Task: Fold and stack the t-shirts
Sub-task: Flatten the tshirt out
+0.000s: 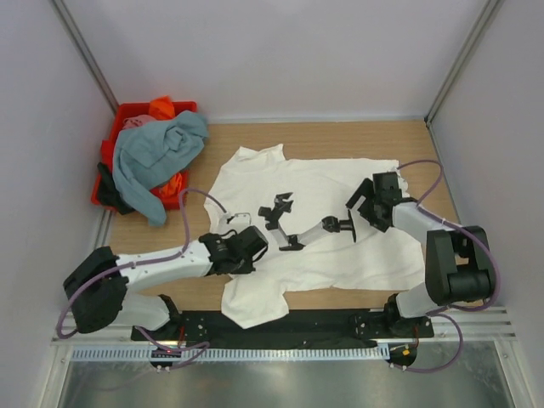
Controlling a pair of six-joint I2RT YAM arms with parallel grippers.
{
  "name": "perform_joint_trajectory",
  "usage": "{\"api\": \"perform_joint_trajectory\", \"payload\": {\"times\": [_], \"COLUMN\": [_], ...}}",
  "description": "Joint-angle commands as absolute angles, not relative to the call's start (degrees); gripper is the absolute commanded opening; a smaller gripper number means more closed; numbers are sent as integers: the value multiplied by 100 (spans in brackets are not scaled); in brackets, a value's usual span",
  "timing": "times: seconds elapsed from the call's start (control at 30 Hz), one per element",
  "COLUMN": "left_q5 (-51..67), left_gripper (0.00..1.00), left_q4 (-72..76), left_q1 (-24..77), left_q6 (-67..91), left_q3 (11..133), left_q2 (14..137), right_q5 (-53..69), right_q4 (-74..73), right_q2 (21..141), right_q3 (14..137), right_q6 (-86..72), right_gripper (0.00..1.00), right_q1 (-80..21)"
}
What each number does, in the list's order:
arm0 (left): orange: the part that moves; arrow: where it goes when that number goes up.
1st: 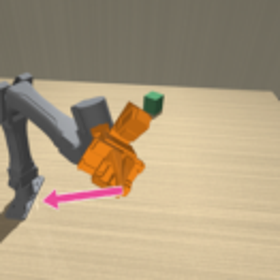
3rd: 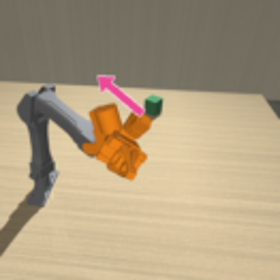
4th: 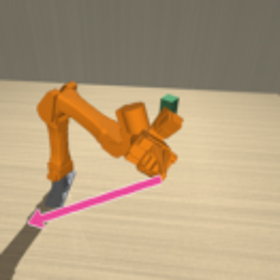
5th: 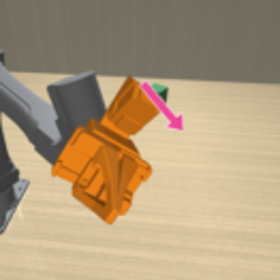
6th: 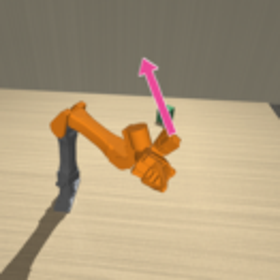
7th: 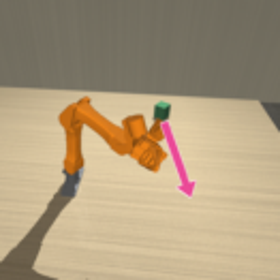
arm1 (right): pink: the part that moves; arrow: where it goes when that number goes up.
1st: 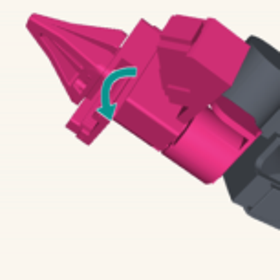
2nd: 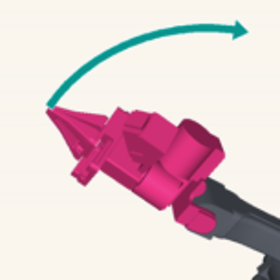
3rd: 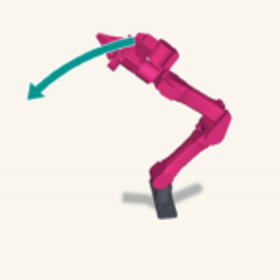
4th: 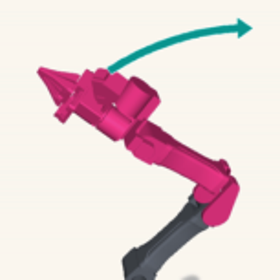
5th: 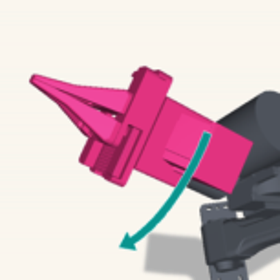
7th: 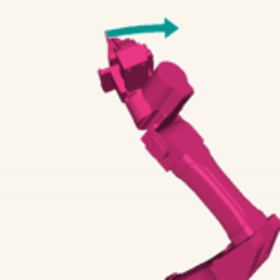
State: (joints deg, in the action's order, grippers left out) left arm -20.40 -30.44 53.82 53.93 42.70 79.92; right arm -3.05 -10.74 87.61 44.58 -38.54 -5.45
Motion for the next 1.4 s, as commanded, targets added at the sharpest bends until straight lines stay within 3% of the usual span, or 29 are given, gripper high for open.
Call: {"api": "perform_joint_trajectory", "payload": {"times": [0.0,0.03,0.07,0.17,0.27,0.43,0.53,0.67,0.87,1.0,1.37], "left_q5": [-2250,-2241,-2241,-2337,-2881,-3910,-4138,-4789,-5001,-5229,-5379], "left_gripper": [17,31,57,79,87,91,90,92,99,100,100], "left_q4": [-3971,-4181,-4279,-4841,-5729,-6047,-6334,-6689,-5661,-5484,-5651], "left_q1": [5939,6002,6090,6135,6135,6117,6082,6082,6073,6073,6073], "left_q6": [6257,6380,6398,6294,6013,5503,4994,4484,3122,3103,3041], "left_q3": [4132,4105,4096,4288,5129,5581,6001,6433,5951,5775,5792], "left_q2": [7331,7060,6936,6382,5855,5248,5194,4931,3739,3332,4201], "right_q5": [-852,-957,-1002,-1063,-1081,-1310,-663,245,1467,1653,1503], "right_q4": [-1915,-2029,-2082,-2293,-2338,-2101,-2241,-2083,-2171,-2215,-1609], "right_q2": [8211,8009,7554,6771,6391,7213,8653,10637,12820,14156,14941], "right_q3": [3886,3824,3762,3761,4165,5780,7551,9128,11774,13268,13544], "right_q6": [-4262,-4306,-4333,-4368,-4158,-3429,-3095,-2900,-3269,-3559,-4157], "right_gripper": [100,100,100,100,100,100,98,89,85,86,87], "right_q1": [-457,-457,-457,-509,-806,-2283,-2908,-2997,-3006,-3067,-3120]}}
